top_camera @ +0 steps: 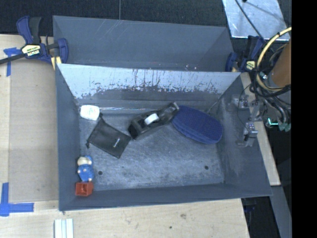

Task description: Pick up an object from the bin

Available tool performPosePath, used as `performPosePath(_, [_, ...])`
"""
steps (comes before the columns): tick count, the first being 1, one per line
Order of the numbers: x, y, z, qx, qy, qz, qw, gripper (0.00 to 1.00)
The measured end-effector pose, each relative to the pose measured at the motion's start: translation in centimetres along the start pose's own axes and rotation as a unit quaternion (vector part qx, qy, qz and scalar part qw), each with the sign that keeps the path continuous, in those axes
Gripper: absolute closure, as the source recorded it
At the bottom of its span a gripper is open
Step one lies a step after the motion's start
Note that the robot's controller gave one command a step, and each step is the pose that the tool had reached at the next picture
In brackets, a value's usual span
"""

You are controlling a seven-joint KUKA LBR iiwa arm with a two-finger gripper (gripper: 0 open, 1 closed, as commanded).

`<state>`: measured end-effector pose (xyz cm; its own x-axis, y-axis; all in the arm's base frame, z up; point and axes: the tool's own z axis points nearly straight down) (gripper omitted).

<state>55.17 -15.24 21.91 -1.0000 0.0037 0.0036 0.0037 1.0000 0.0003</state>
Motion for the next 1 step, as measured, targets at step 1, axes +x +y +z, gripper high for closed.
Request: performPosePath(1, [-3.5,2.73,14.54,0.001,-0.0037,-0.003,1.0,0.0])
